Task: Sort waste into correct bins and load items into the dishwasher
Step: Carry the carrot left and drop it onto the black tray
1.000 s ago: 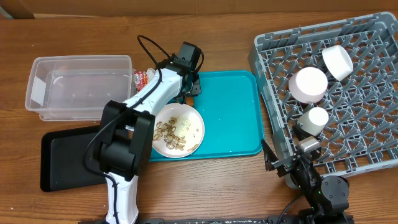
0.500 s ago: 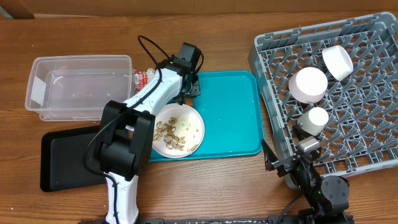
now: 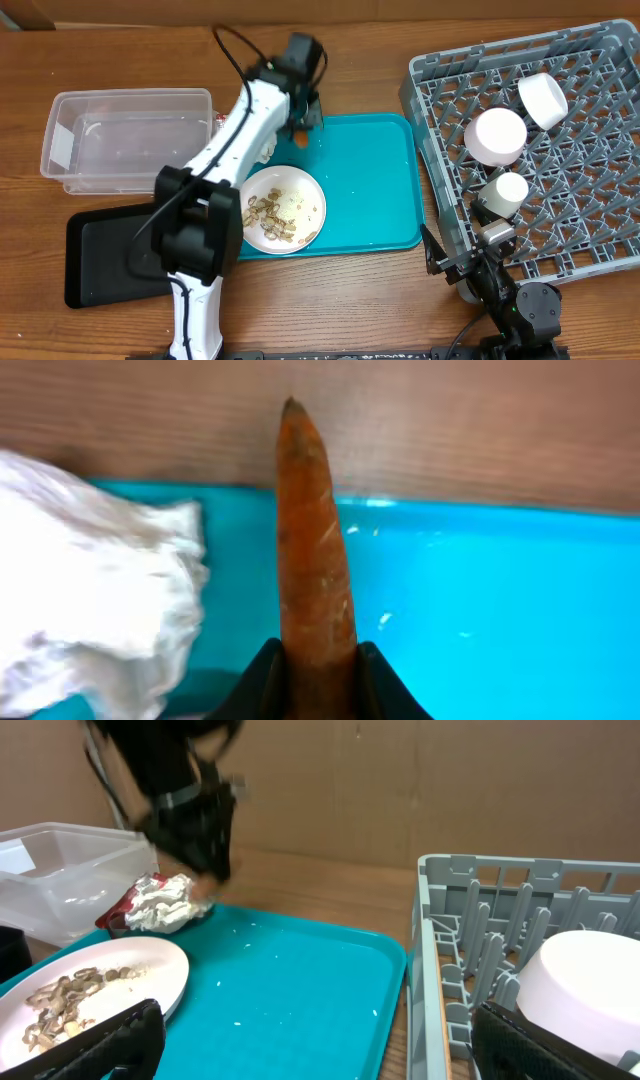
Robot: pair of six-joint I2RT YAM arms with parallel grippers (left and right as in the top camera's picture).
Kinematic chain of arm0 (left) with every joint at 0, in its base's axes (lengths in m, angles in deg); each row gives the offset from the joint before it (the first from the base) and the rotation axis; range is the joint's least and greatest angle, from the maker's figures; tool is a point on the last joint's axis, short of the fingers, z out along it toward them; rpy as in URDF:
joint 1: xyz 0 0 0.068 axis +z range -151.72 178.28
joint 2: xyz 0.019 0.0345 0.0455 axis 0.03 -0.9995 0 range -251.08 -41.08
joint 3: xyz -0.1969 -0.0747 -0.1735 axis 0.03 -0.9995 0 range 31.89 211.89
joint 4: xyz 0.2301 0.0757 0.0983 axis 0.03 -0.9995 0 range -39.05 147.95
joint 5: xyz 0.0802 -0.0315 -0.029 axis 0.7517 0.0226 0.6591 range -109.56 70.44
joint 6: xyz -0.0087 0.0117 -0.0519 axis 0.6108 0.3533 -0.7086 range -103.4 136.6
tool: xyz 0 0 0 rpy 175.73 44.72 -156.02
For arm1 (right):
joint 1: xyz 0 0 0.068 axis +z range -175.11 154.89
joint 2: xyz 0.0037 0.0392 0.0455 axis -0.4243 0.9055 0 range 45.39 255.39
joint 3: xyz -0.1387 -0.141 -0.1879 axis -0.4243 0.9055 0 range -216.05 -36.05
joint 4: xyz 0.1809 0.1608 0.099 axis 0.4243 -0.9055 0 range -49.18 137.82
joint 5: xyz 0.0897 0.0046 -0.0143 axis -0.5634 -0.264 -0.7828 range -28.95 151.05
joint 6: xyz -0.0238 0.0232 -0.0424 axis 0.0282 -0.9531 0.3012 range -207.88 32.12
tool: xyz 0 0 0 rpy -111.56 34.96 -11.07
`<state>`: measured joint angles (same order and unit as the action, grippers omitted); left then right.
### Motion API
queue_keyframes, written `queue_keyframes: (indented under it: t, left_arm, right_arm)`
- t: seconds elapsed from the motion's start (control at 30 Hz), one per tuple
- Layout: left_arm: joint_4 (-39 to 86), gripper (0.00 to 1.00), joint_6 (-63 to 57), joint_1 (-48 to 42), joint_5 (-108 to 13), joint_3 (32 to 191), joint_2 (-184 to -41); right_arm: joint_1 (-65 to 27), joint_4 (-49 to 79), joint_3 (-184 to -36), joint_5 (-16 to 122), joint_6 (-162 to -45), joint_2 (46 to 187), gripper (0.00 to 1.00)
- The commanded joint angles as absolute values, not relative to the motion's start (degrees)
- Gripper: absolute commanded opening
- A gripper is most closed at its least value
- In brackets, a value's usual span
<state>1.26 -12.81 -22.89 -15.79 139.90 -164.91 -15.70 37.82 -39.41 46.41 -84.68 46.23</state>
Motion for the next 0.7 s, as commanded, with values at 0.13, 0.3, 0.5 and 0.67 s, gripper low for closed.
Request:
queue_keyframes:
  t: [0.13, 0.3, 0.5, 0.67]
  left_arm:
    - [-18.5, 0.04, -16.9, -20.7, -6.5, 151.9, -156.7]
    - [-30.2, 0.04, -18.8, -19.8, -4.4, 151.9, -150.3]
    - [-38.8, 0.05, -26.5, -18.3, -0.8, 151.1, -143.4]
    - [-38.9, 0.04, -30.7, -16.0, 2.1, 141.8, -134.3]
  right_arm:
    - [-15.9, 38.1, -39.1, 46.4, -84.9, 45.6, 1.00]
    - [-15.9, 38.2, -39.1, 46.4, -84.9, 45.6, 1.00]
    - [-15.9, 38.1, -39.1, 46.4, -84.9, 45.6, 1.00]
    - [-15.9, 38.1, -39.1, 46.4, -84.9, 45.6, 1.00]
